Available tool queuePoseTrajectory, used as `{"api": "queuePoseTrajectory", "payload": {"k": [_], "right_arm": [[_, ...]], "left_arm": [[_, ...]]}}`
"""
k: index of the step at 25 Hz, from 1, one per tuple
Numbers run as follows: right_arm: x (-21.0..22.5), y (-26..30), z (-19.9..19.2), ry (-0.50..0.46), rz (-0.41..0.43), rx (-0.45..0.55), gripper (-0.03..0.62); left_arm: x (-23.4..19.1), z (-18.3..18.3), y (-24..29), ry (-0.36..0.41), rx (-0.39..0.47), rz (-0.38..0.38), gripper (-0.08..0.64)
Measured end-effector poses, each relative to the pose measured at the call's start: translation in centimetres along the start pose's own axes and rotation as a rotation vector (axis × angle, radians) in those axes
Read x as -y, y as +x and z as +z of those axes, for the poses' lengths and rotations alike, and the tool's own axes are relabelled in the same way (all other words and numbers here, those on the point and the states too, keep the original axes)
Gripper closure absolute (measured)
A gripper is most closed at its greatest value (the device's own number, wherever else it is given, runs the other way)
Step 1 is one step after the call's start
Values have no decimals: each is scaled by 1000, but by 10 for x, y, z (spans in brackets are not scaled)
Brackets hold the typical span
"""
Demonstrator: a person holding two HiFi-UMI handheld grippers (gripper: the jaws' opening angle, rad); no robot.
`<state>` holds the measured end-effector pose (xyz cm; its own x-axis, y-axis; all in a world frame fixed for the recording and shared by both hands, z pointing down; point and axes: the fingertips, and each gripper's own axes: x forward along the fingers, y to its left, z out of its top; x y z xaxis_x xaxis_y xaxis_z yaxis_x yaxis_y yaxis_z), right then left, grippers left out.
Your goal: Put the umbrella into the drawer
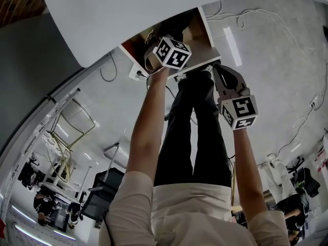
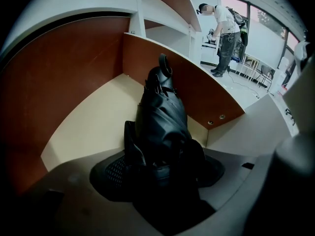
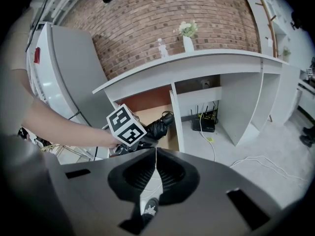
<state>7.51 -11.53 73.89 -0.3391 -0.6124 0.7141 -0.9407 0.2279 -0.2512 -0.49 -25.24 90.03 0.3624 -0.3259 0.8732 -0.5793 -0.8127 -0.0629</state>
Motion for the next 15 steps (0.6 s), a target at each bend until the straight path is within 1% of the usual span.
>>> {"api": "queuePoseTrajectory", "payload": {"k": [3,8,15], "right_arm": [[-1,1,-1,2,-7,5,525],[-8,-2,12,-16,-8,32,524],[-13,-1,26,-26,1,45,525]], "left_arm": [[0,-2,-2,-2,2,17,282],[-1,-2,-16,-36,30,44,282],[-10,11,-55,-98,107,74,284]]}}
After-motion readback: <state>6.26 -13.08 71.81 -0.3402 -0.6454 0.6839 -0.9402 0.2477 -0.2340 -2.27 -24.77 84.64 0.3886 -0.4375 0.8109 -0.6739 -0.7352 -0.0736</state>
